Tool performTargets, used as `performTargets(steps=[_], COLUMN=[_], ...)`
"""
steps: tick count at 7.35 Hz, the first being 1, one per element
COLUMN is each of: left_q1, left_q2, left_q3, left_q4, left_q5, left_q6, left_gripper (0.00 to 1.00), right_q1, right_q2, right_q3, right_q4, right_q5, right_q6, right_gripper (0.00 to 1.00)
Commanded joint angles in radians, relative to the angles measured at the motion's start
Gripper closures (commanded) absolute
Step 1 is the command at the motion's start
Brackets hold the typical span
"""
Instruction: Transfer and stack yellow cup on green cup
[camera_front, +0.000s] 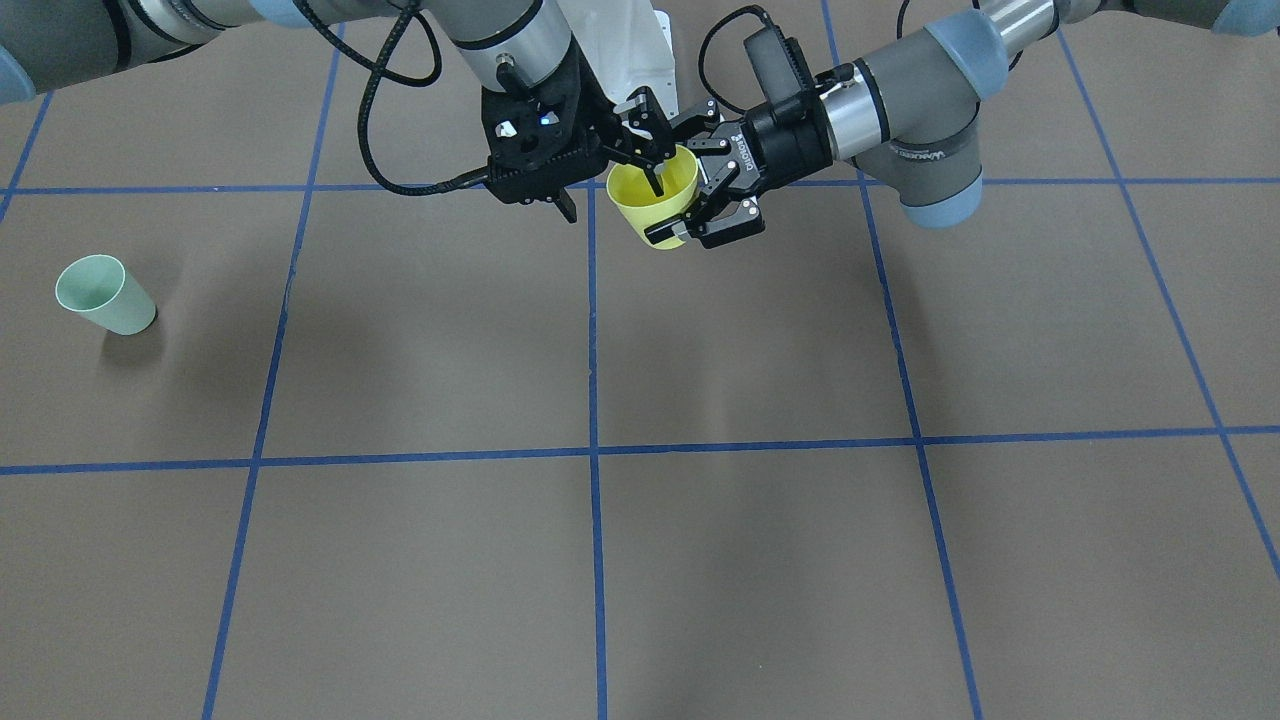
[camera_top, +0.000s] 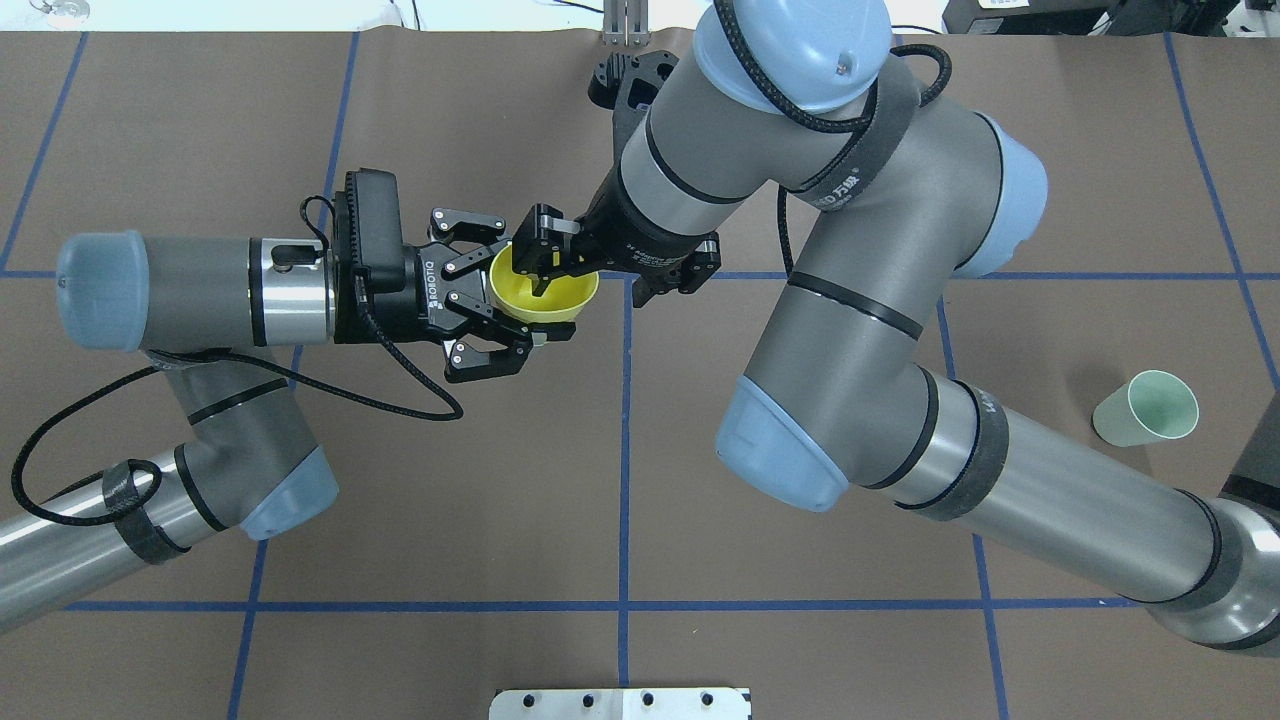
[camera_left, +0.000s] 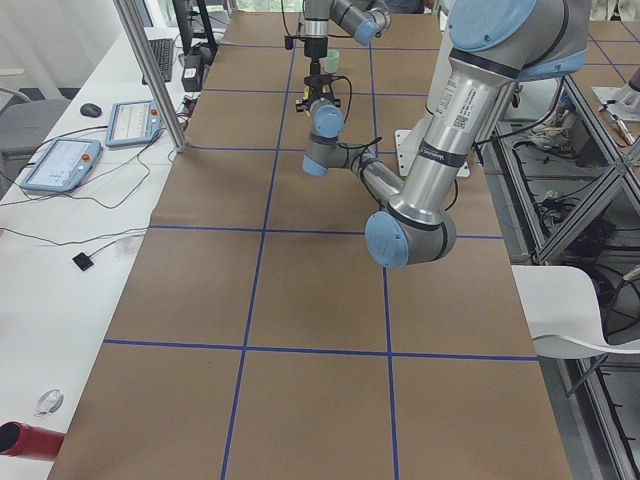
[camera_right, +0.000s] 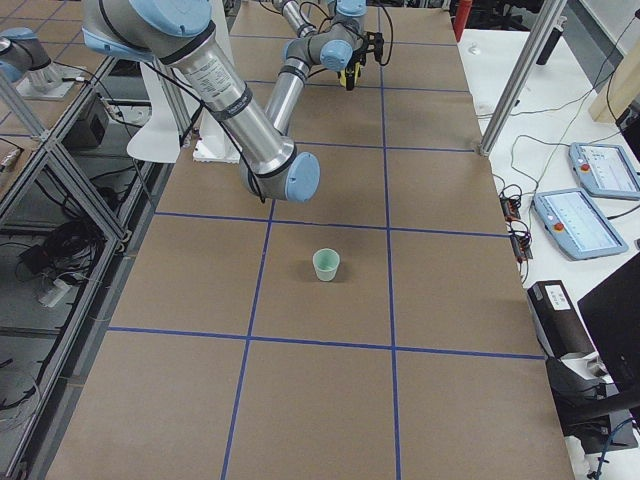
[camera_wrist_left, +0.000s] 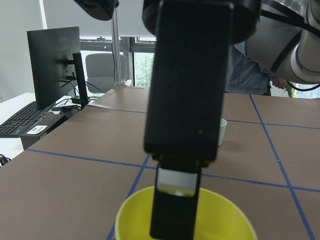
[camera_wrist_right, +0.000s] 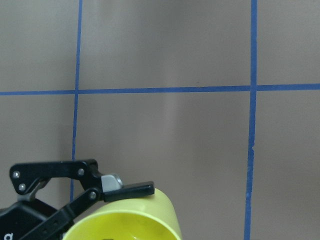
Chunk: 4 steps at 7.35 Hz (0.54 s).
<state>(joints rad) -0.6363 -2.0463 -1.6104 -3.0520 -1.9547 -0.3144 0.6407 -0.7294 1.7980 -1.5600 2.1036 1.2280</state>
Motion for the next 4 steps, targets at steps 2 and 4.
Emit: performTargets(steps=[2,4], left_q1=[0.003,0.007], left_q2=[0.001,0.009], left_q3=[0.001,0.003], left_q4=[-0.011,-0.019], left_q5=[0.0,0.0], left_q6=[0.0,0.0], left_gripper=[0.61,0.6], right_q1=[-0.015,-0.015], right_q2=[-0.001,0.002], right_q3=[0.004,0.006], right_q4=[0.0,0.0], right_q5=[-0.008,-0.007], right_q6=[-0.004,-0.008], right_gripper=[0.23,0.62])
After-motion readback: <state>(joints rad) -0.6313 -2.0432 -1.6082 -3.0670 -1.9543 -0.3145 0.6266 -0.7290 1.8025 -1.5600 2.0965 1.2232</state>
